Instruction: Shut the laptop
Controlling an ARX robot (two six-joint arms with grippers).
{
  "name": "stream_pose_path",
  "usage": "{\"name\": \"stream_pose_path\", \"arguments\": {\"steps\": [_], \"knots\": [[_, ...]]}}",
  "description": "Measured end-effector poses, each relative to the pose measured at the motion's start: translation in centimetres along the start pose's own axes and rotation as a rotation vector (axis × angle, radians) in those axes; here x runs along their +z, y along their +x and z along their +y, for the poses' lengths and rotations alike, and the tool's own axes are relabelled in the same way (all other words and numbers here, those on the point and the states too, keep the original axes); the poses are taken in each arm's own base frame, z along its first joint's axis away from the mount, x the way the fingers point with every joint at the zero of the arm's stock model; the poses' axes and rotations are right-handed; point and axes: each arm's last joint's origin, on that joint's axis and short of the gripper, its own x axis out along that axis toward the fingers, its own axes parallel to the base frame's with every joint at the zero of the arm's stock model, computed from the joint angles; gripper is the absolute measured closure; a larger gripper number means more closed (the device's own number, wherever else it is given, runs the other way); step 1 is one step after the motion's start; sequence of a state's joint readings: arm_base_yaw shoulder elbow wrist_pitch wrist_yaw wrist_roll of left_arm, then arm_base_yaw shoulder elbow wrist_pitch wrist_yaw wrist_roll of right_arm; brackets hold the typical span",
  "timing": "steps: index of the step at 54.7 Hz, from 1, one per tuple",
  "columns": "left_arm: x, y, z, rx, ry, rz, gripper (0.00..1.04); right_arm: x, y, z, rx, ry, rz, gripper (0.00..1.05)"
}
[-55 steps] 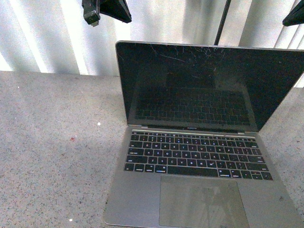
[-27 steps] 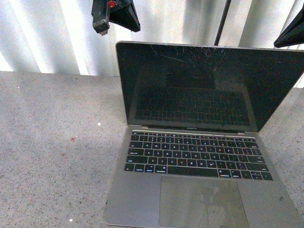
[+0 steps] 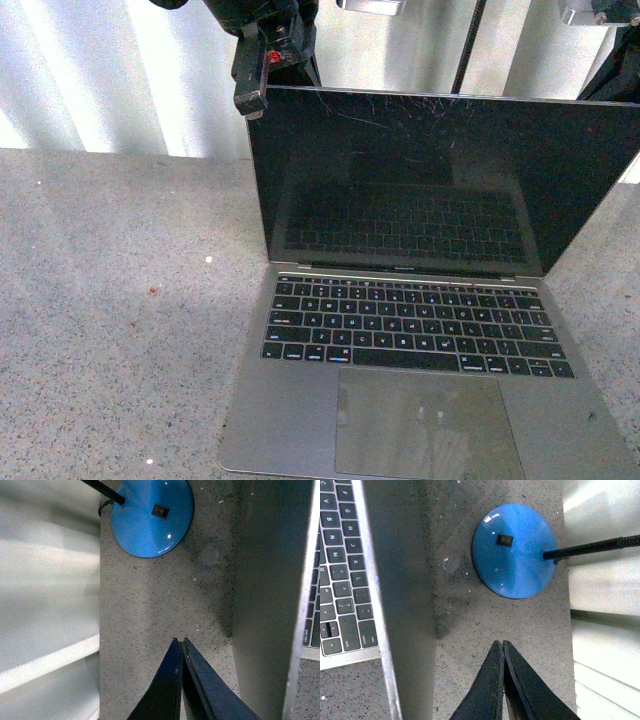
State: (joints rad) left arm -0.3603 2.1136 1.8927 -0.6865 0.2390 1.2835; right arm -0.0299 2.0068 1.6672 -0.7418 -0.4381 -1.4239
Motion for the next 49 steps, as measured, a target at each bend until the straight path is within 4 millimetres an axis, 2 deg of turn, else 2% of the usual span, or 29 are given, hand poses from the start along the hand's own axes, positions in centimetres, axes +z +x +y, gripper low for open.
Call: {"name": "stream_pose_path", "arguments": {"steps": [49], "knots": [[1.0, 0.8, -1.3, -0.071, 0.067, 0.014, 1.01, 1.5, 0.1, 1.1, 0.133, 0.033, 0.068, 1.02]]}}
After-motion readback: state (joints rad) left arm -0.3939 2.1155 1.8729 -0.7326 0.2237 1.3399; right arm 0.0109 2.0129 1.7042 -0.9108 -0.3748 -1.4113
